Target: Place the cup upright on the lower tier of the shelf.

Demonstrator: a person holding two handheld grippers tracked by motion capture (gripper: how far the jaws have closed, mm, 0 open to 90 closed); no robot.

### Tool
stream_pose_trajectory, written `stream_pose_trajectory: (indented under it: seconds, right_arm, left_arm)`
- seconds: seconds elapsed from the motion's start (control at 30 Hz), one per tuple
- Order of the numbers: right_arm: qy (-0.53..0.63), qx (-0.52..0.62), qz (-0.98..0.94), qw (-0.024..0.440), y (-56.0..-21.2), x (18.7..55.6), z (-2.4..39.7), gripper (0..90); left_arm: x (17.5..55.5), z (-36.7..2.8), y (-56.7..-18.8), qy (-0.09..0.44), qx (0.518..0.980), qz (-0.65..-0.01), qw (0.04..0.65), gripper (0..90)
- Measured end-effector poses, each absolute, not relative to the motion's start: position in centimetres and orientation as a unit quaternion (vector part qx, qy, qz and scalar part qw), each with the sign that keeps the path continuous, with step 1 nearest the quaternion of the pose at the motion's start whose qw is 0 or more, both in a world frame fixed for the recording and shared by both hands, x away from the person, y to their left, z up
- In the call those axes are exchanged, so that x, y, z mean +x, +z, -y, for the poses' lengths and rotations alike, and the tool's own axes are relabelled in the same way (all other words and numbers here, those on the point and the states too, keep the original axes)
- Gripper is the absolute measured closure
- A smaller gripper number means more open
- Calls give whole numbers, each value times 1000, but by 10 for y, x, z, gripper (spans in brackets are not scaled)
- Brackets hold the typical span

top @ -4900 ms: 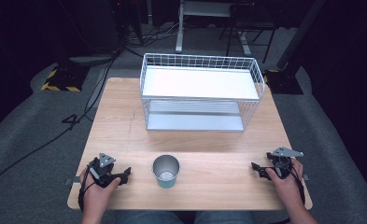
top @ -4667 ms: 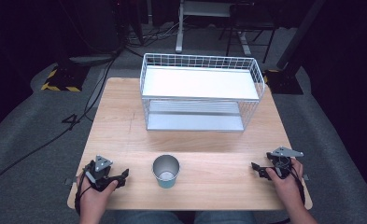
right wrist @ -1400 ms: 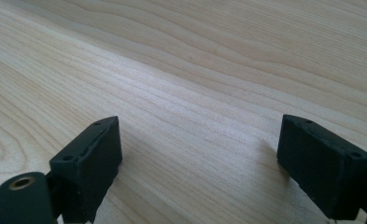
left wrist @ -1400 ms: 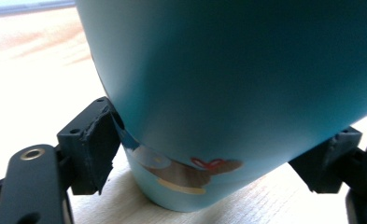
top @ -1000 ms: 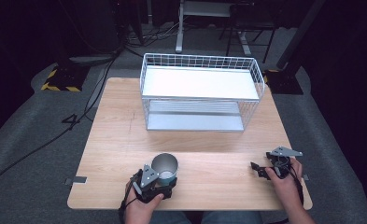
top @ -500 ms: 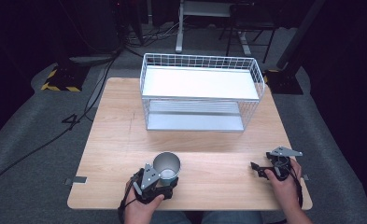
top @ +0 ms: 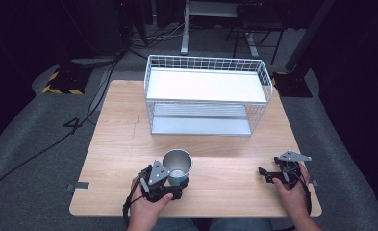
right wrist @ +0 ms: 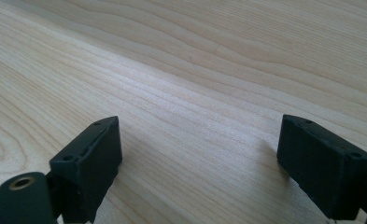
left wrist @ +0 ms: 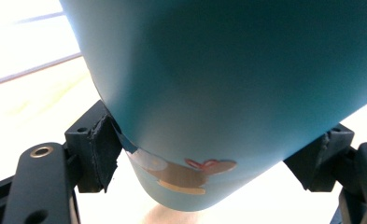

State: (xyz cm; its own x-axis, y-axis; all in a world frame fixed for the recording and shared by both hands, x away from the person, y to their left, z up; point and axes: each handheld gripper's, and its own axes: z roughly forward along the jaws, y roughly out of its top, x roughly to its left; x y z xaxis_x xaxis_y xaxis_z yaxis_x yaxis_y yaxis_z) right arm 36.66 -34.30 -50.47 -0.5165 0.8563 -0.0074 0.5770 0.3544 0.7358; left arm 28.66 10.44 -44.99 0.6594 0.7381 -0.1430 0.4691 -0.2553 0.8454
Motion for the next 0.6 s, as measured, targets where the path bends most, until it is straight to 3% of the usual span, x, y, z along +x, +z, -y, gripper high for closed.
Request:
stream_pose_trajectory:
  seconds: [0.6]
  right_arm:
    - [348, 449, -798, 201, -505, 367, 343, 144]
  left_arm:
    - [323, -91, -431, 142, 778, -390, 471, 223]
